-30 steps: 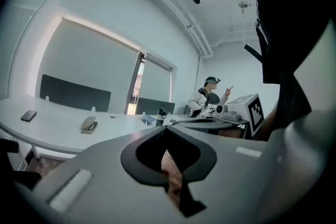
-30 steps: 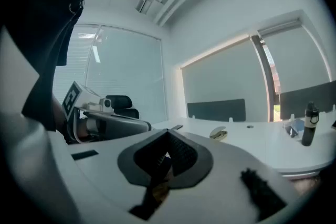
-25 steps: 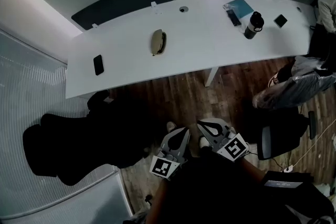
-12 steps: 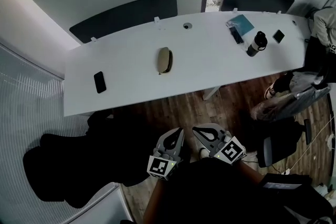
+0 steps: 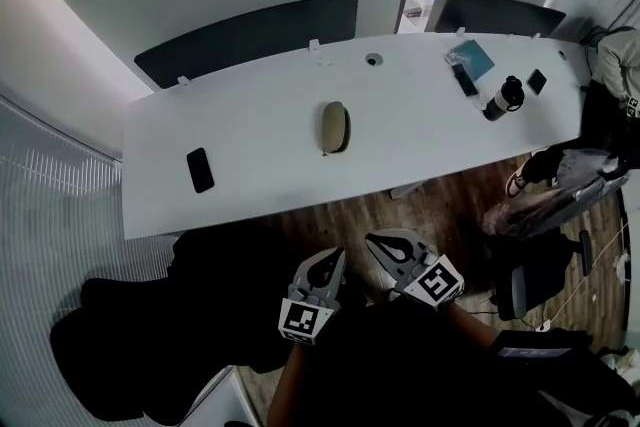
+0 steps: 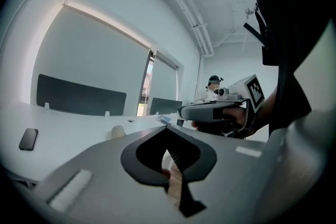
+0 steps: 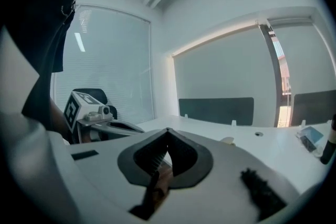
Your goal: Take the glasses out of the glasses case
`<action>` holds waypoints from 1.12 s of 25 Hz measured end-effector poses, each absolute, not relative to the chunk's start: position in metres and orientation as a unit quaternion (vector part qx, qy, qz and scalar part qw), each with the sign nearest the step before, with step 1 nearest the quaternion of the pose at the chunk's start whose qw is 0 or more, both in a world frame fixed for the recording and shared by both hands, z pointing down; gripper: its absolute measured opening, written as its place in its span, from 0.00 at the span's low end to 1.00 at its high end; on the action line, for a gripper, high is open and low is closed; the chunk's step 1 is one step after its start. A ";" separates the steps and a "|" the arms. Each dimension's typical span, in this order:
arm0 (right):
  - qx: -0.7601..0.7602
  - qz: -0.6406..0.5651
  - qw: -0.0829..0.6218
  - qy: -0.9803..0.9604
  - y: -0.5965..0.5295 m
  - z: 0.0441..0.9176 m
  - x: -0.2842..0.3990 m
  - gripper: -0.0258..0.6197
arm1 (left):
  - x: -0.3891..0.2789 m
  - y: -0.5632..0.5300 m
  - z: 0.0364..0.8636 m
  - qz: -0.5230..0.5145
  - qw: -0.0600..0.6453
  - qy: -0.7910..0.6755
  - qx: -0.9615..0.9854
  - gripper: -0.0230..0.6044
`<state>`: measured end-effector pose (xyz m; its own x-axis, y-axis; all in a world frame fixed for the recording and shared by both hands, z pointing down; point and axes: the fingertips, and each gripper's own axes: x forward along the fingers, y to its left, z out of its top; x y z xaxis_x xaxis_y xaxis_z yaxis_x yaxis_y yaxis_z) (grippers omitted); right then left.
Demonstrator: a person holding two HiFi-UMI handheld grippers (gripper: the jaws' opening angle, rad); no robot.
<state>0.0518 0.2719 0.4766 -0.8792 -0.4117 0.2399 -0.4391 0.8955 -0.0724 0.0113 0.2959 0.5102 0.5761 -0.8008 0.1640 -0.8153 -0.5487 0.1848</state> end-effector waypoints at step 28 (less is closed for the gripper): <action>0.239 0.086 0.085 -0.963 0.082 0.492 0.048 0.05 | -0.007 0.144 0.530 0.090 0.117 -0.475 0.867 0.05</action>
